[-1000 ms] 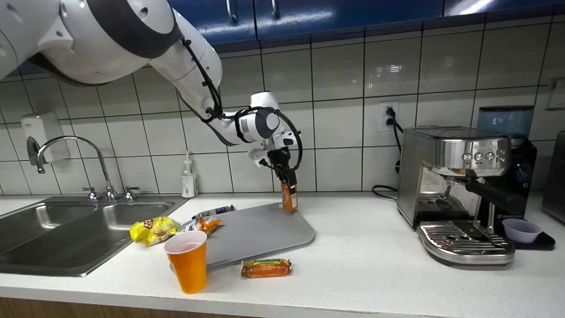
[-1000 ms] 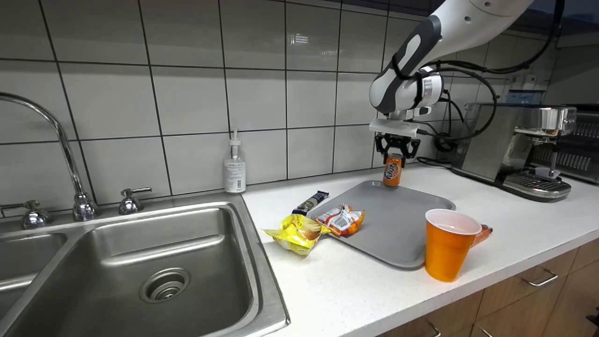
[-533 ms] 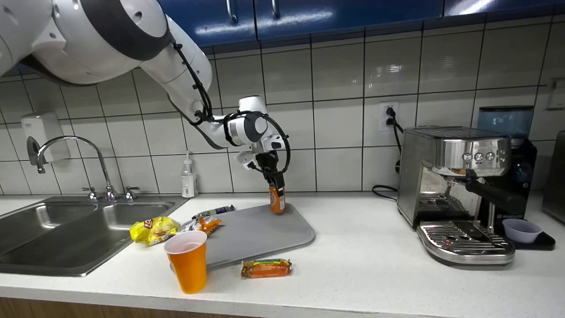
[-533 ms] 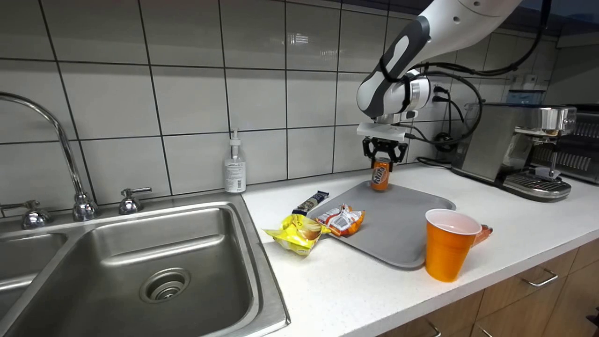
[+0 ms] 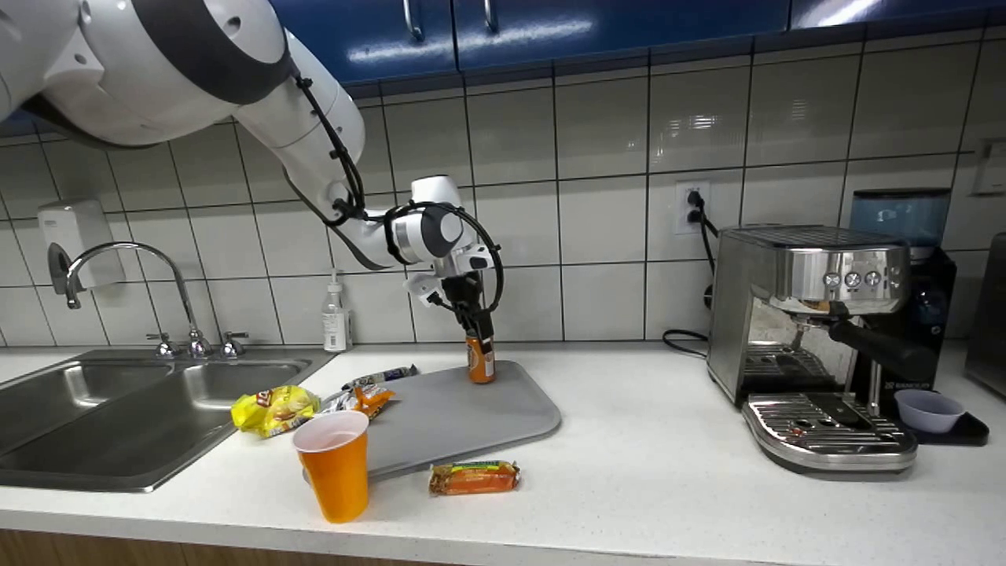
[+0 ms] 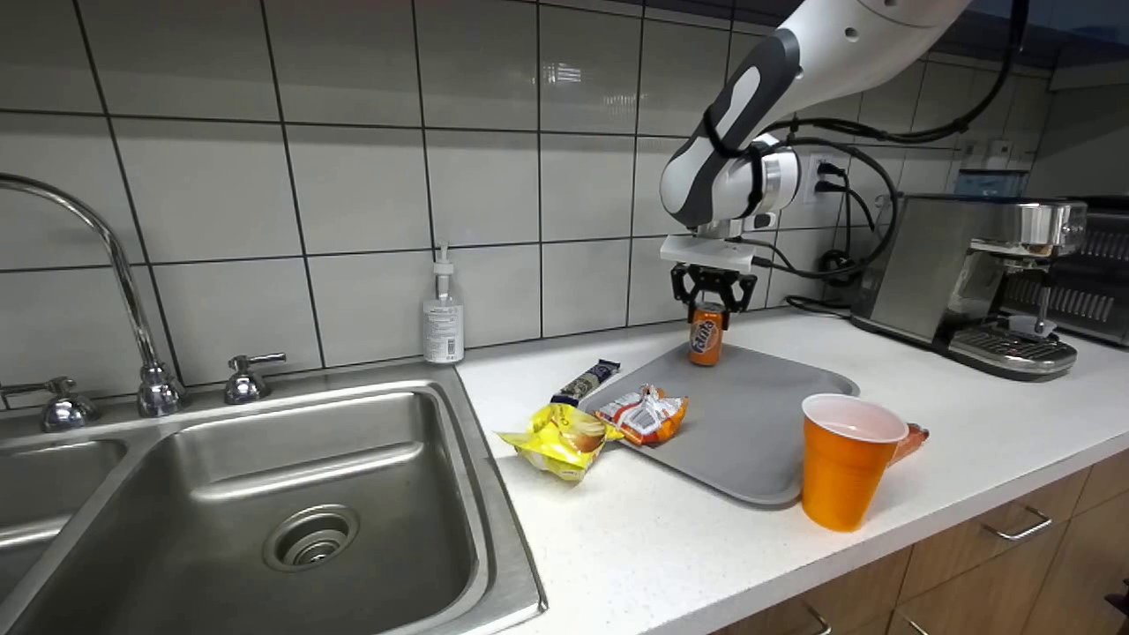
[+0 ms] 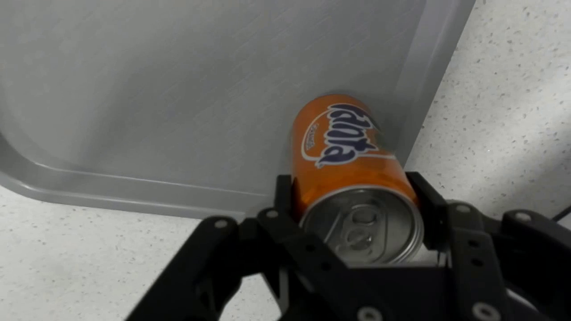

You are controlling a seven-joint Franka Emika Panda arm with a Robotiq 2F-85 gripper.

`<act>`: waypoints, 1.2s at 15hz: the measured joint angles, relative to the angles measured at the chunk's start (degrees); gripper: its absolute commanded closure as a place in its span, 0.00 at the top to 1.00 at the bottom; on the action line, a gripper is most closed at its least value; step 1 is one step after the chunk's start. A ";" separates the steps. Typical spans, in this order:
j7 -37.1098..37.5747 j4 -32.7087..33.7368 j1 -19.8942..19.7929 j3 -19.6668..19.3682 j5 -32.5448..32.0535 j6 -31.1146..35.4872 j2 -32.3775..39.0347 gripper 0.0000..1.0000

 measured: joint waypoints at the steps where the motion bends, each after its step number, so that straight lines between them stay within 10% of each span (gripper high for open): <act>1: 0.01 -0.33 0.12 0.04 0.00 0.01 -0.26 0.90; 18: 0.04 -7.12 1.53 0.21 -0.52 1.08 -6.83 1.00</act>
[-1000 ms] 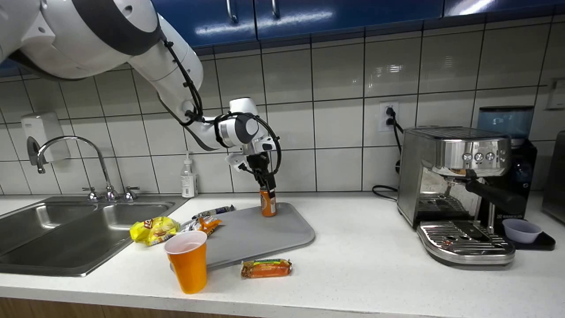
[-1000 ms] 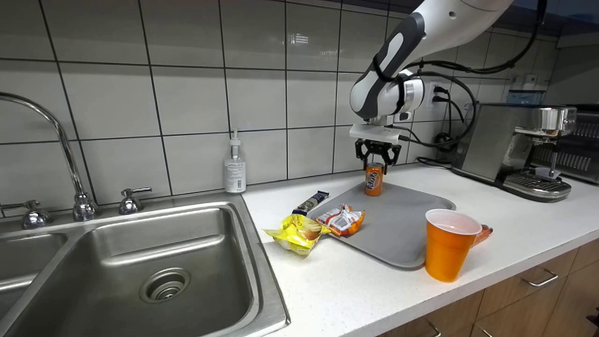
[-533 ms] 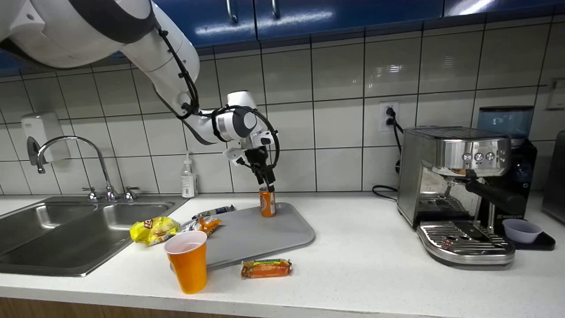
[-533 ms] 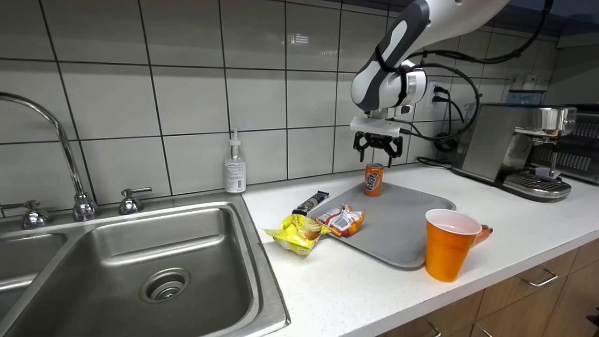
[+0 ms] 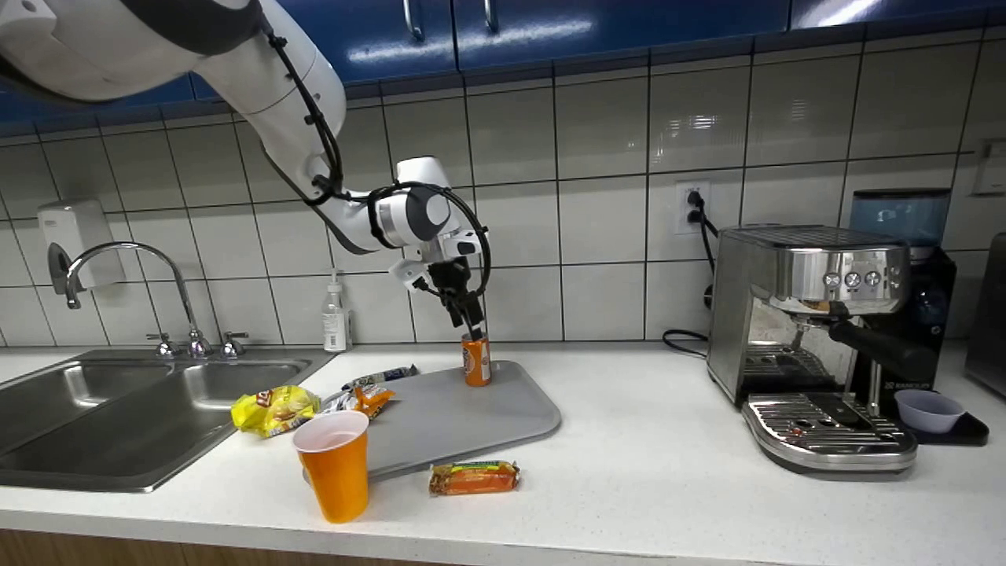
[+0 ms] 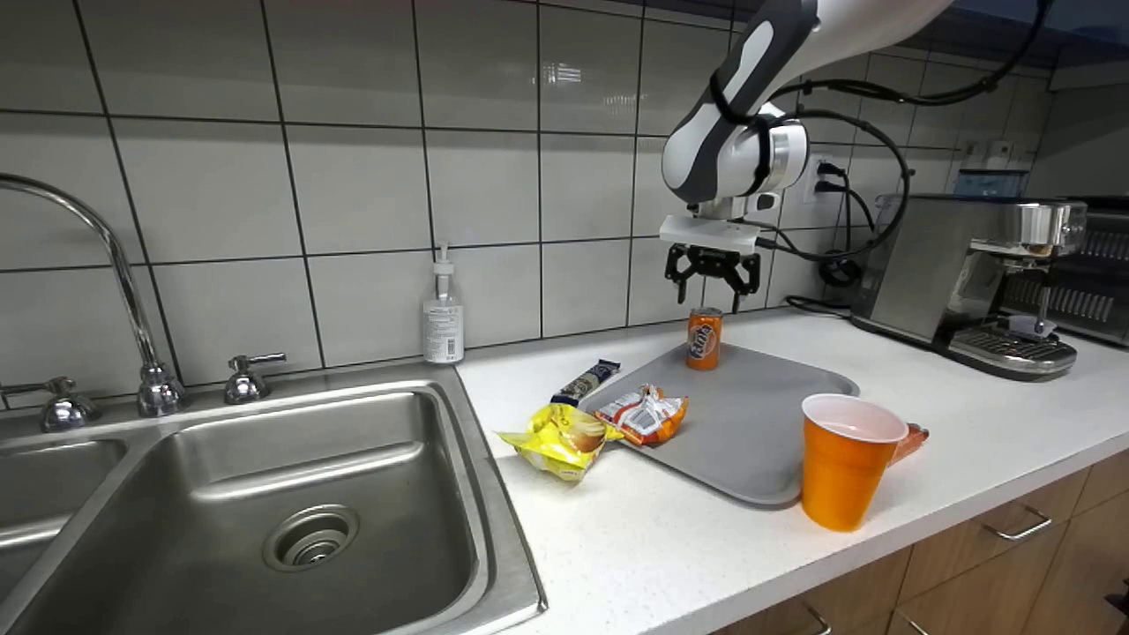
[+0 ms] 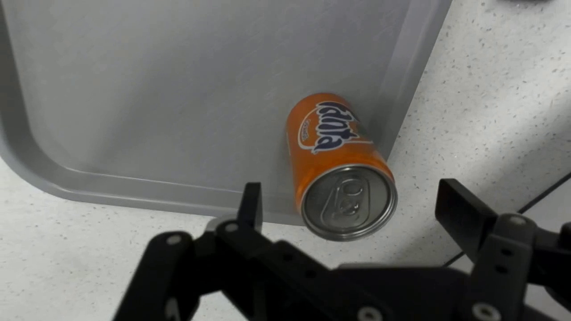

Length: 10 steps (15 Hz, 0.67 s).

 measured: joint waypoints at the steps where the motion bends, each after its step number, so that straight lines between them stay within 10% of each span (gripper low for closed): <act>1: 0.00 -0.78 0.29 0.01 -0.18 0.30 -0.47 1.00; 10: 0.00 -8.51 2.45 0.16 -0.91 2.68 -5.78 1.00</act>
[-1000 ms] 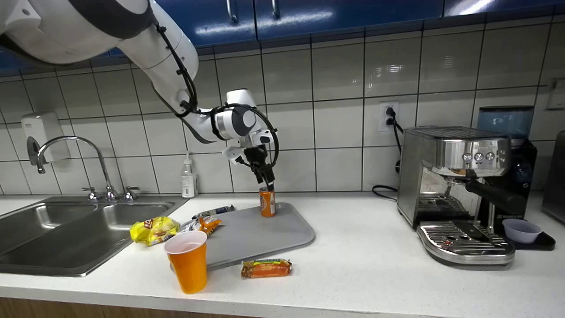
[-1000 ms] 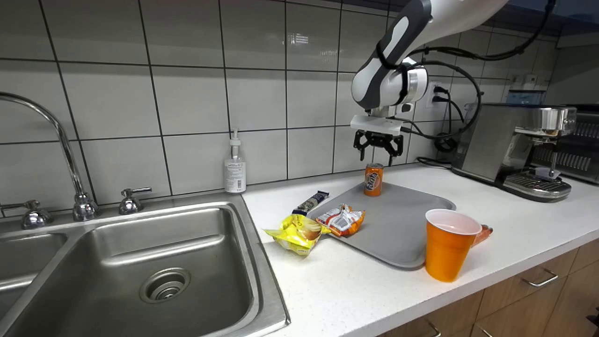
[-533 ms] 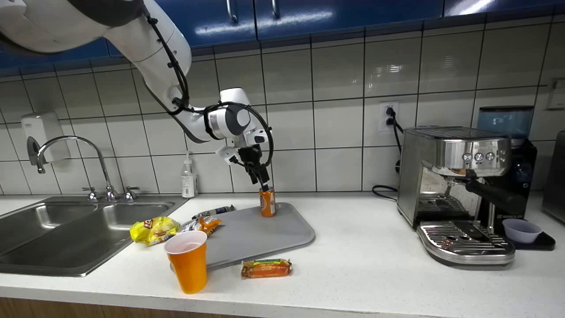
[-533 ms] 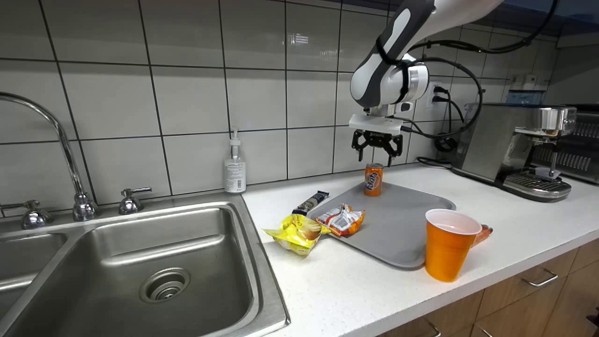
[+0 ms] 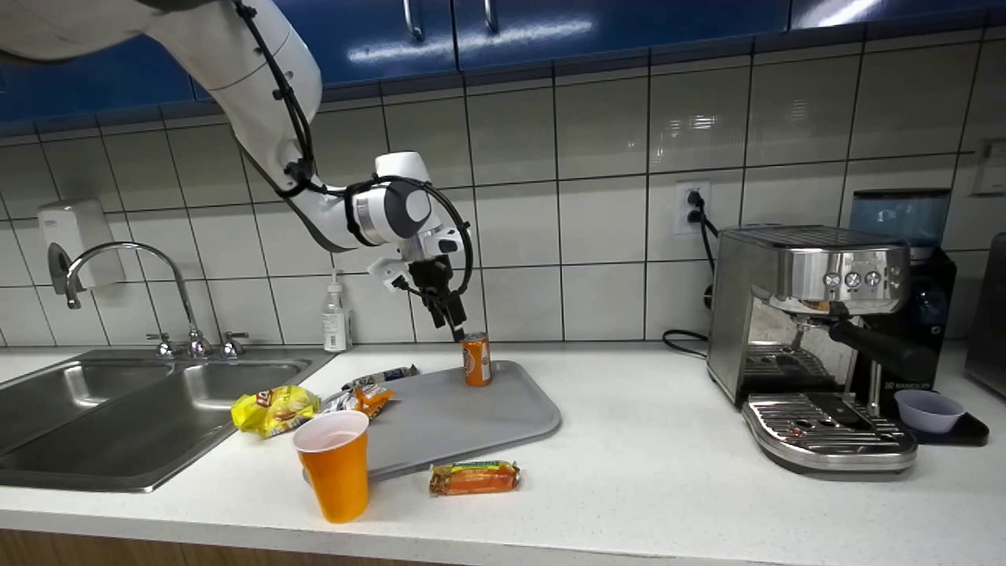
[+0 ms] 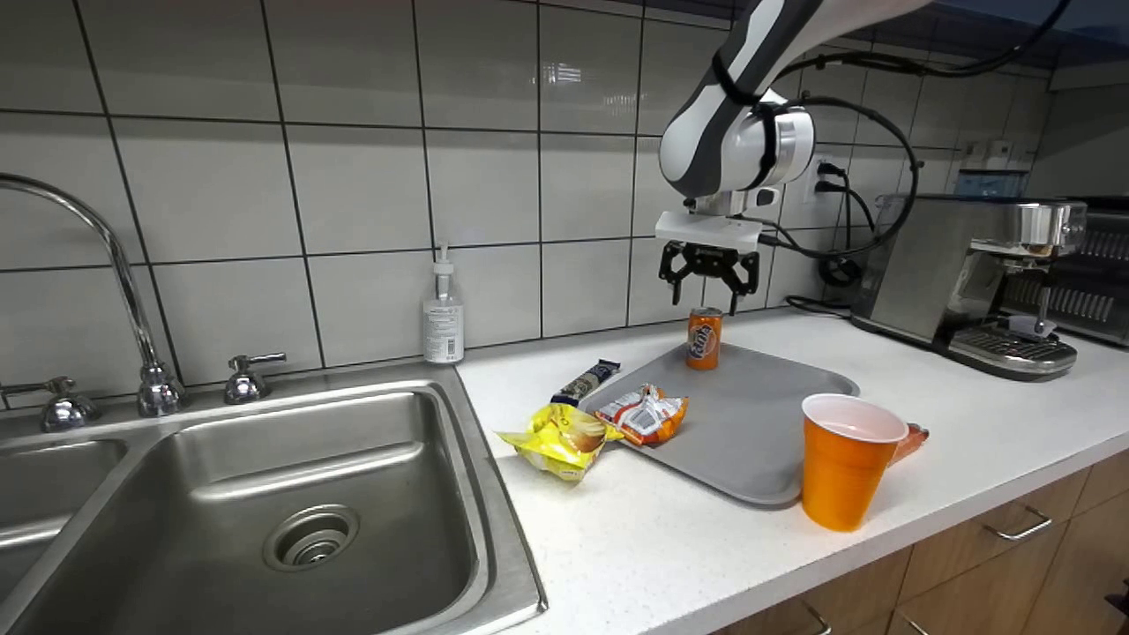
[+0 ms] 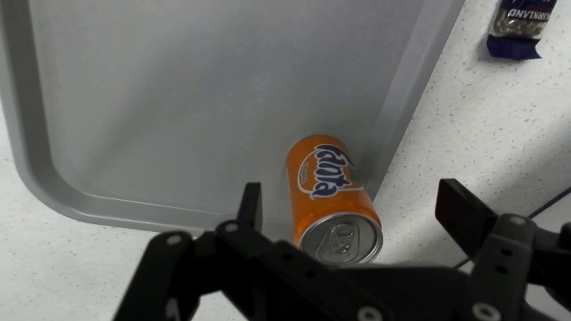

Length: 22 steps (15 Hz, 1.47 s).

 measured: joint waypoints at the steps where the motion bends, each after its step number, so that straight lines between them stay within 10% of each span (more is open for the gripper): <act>1: 0.00 -0.82 0.11 0.07 -0.10 0.30 -0.57 1.00; 22: -3.54 -20.72 0.38 3.13 -6.37 5.04 -15.53 1.00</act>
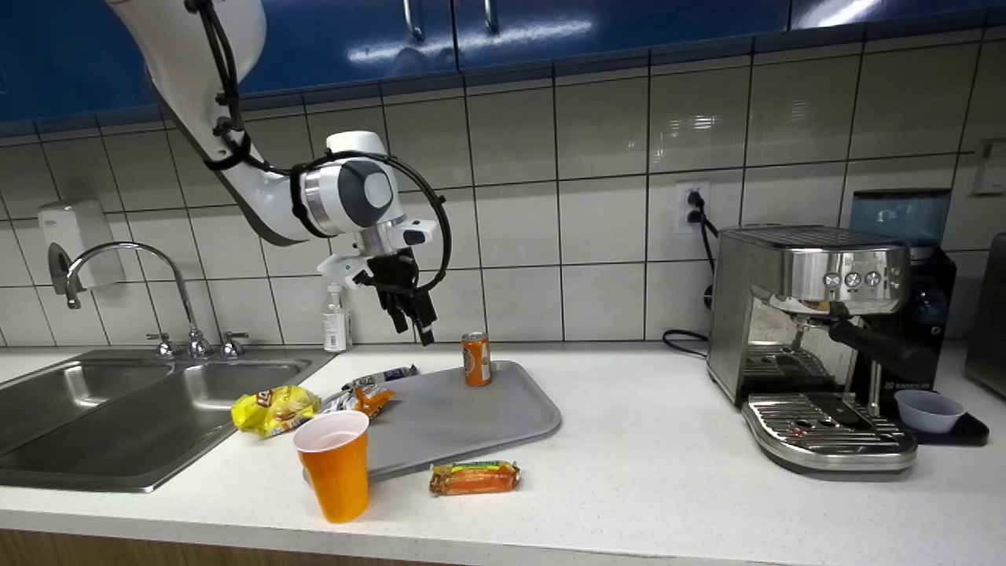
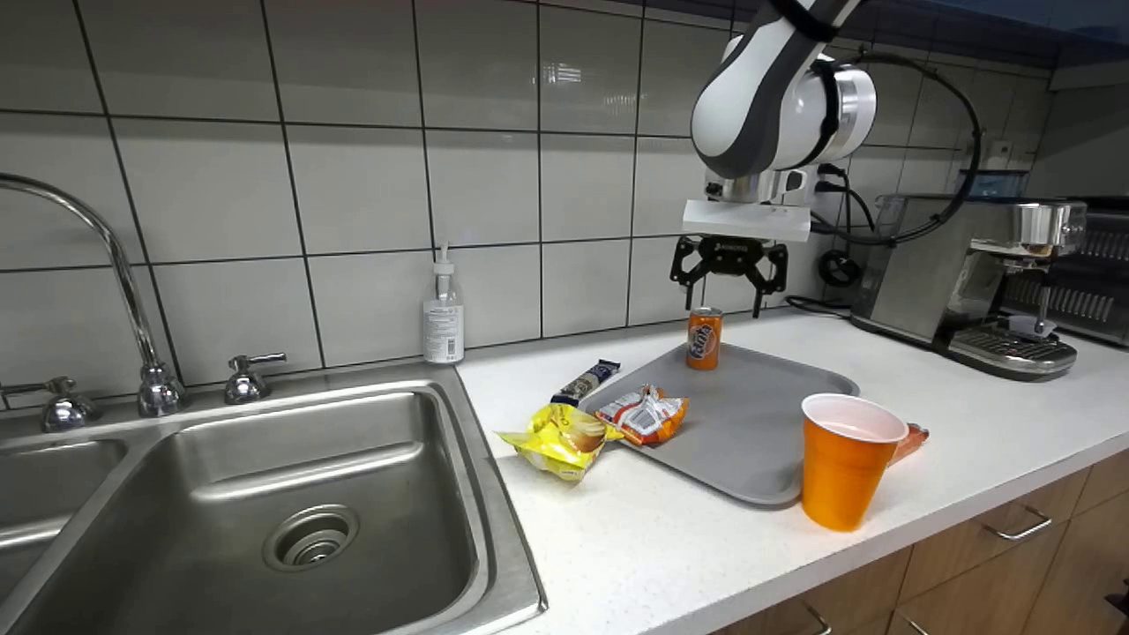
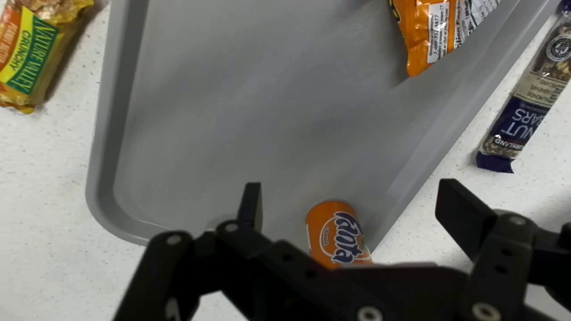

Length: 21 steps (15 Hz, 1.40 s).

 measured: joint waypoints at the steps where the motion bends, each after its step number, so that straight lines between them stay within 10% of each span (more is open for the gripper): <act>1: -0.11 -0.55 0.00 0.00 -0.44 0.00 -0.53 1.00; 21: -1.21 -0.98 -0.46 1.09 0.87 -0.05 -0.44 1.00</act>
